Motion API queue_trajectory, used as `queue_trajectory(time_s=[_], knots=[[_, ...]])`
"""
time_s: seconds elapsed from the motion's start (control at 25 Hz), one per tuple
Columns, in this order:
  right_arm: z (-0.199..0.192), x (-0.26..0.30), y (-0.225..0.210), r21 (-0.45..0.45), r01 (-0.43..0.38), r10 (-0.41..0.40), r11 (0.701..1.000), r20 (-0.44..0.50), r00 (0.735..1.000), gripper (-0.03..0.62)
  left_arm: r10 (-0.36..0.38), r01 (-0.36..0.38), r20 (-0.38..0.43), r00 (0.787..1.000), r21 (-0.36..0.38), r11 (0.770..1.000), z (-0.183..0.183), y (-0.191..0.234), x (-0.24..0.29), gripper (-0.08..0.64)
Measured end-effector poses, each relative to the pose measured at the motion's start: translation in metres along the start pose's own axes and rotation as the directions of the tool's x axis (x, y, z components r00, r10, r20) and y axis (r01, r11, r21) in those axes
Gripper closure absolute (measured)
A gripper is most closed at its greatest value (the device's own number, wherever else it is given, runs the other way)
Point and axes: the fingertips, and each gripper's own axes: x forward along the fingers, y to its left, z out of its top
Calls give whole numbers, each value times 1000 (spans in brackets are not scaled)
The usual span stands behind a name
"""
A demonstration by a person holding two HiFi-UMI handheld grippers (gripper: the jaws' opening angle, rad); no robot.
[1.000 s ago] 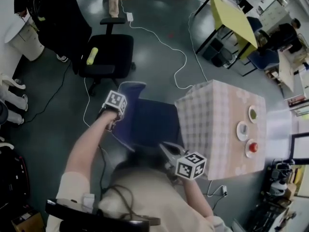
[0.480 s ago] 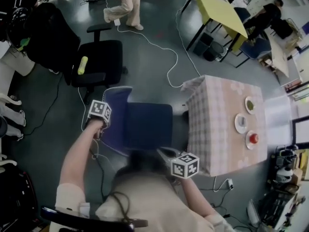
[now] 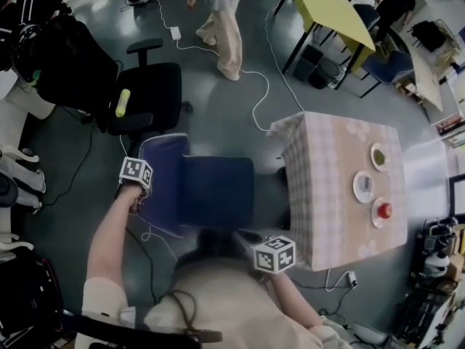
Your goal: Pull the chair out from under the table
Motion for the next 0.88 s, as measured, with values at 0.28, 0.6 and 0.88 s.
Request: queue_trajectory(time_s=[0.28,0.6,0.88], knots=[[4,-31,-12,-21,-68,67,997,-5,998,580,51,-52,-8,999,-41,998,-14,-14,-7,483],[8,-2,6,-38,-74,74,997,-12,997,580,20,-20,-5,1000,-24,1000,-29,9,-8,483],[11,46,42,-55,-7,7,998,-13,1000,580,-46,46,8,999,26,999,-16,35,-14,483]])
